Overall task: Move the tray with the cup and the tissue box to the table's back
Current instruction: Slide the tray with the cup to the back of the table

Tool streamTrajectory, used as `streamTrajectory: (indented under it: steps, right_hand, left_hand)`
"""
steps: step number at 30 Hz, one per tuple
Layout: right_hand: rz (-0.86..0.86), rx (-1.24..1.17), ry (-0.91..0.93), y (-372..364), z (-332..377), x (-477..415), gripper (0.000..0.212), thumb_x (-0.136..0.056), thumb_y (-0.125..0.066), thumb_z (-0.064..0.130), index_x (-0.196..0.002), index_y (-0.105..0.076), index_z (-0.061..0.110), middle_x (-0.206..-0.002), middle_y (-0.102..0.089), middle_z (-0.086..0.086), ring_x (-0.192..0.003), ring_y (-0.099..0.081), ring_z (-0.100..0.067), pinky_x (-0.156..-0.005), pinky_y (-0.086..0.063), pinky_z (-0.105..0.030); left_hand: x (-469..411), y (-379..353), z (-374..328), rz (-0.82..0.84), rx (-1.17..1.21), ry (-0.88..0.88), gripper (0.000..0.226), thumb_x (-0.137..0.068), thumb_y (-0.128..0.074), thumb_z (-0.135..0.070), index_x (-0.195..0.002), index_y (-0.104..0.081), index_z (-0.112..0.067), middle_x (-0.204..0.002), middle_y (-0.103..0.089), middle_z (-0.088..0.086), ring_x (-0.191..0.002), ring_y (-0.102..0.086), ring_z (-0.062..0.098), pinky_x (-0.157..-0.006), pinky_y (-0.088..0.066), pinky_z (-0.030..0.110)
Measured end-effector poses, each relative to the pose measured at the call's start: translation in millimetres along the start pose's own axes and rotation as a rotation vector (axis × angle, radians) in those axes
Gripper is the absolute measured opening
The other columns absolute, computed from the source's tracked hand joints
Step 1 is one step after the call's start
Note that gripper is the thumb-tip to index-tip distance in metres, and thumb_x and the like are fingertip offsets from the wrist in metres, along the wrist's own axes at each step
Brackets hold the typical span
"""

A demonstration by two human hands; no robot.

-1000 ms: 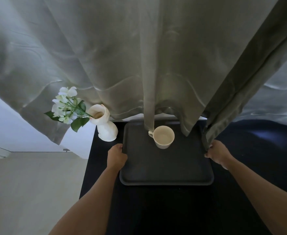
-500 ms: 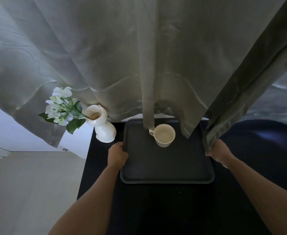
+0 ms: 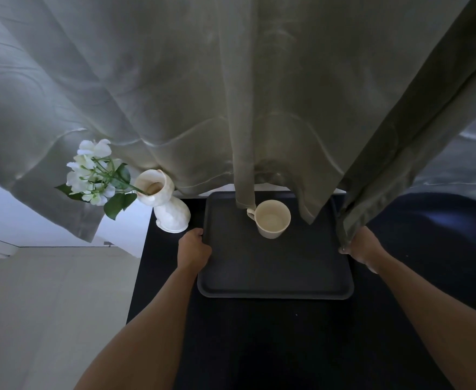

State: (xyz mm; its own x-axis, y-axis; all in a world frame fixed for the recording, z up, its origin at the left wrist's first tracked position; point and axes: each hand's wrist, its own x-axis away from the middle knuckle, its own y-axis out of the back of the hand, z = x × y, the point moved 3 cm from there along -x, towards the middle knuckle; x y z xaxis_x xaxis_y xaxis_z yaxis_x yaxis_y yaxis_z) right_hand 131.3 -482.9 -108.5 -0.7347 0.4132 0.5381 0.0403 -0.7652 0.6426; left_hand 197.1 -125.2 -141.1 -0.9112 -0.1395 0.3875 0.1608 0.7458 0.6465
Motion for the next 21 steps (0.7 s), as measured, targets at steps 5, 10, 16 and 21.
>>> streamTrajectory:
  steps: [5, 10, 16, 21]
  right_hand:
    - [-0.004, 0.003, -0.006, -0.2, 0.9, -0.5, 0.045, -0.082, -0.063, -0.011, -0.125, -0.051, -0.005, -0.123, -0.059, -0.023, -0.111, -0.056, -0.037, -0.082, -0.041, -0.035]
    - [0.003, 0.048, -0.003, -1.3, 1.8, -0.8, 0.042, -0.082, -0.064, -0.008, -0.122, -0.053, -0.003, -0.124, -0.06, -0.023, -0.116, -0.056, -0.038, -0.088, -0.044, -0.038]
    - [0.041, 0.13, 0.058, 0.4, -2.7, -0.8, 0.022, -0.083, -0.067, 0.005, -0.104, -0.062, 0.005, -0.103, -0.066, -0.015, -0.096, -0.061, -0.03, -0.079, -0.046, -0.036]
    - [0.075, 0.155, 0.095, 5.9, -8.7, 5.8, 0.026, -0.082, -0.07, 0.017, -0.106, -0.064, 0.014, -0.103, -0.067, -0.006, -0.091, -0.061, -0.02, -0.073, -0.045, -0.031]
  left_hand:
    - [-1.1, -0.6, 3.1, -0.006, -0.002, 0.014, 0.036, -0.075, -0.054, 0.011, -0.106, -0.067, -0.001, -0.094, -0.068, 0.012, -0.09, -0.065, 0.031, -0.07, -0.049, 0.032]
    - [2.4, -0.6, -2.1, -0.001, -0.022, 0.032, 0.042, -0.078, -0.054, 0.012, -0.119, -0.06, 0.007, -0.111, -0.066, 0.022, -0.107, -0.062, 0.037, -0.076, -0.043, 0.029]
    - [11.5, 5.3, -7.8, 0.006, -0.181, -0.011, 0.05, -0.079, -0.055, 0.0, -0.128, -0.052, 0.002, -0.123, -0.056, 0.022, -0.116, -0.055, 0.039, -0.088, -0.047, 0.039]
    - [38.1, 6.5, -15.9, -0.05, -0.249, -0.032, 0.047, -0.083, -0.054, -0.004, -0.13, -0.05, 0.002, -0.13, -0.049, 0.023, -0.121, -0.048, 0.039, -0.097, -0.043, 0.043]
